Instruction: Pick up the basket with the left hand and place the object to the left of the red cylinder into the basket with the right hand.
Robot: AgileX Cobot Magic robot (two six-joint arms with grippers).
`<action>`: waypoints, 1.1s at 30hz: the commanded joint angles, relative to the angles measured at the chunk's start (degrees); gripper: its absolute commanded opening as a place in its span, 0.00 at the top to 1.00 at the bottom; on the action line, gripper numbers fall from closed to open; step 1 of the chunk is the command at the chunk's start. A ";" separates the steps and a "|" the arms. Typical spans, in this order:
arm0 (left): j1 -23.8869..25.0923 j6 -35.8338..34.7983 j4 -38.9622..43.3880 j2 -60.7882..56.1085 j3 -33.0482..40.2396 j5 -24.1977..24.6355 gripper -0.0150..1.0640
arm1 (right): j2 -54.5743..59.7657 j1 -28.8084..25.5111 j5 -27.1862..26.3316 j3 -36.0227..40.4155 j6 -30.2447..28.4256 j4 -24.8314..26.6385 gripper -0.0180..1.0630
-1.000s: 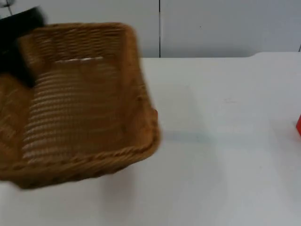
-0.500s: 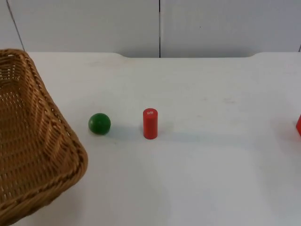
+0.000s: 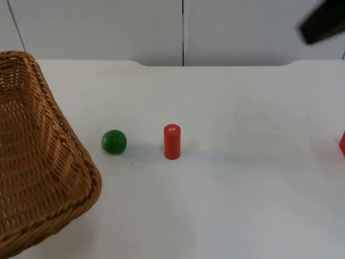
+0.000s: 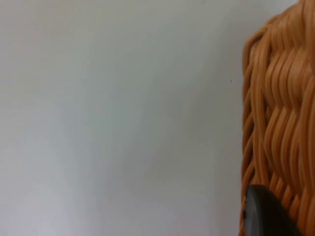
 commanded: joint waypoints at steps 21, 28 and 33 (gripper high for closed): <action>0.24 0.03 -2.45 -0.69 -0.02 0.11 0.99 | 57.66 17.58 1.51 -54.30 -7.63 -5.47 0.06; 0.24 -0.18 -2.17 -0.69 -0.02 0.09 0.99 | 63.62 19.47 -6.43 -54.30 -7.63 -5.92 0.08; 0.24 -0.18 -1.47 -0.69 -0.02 0.09 0.99 | 66.22 20.02 -11.21 -54.30 -9.70 -5.82 0.10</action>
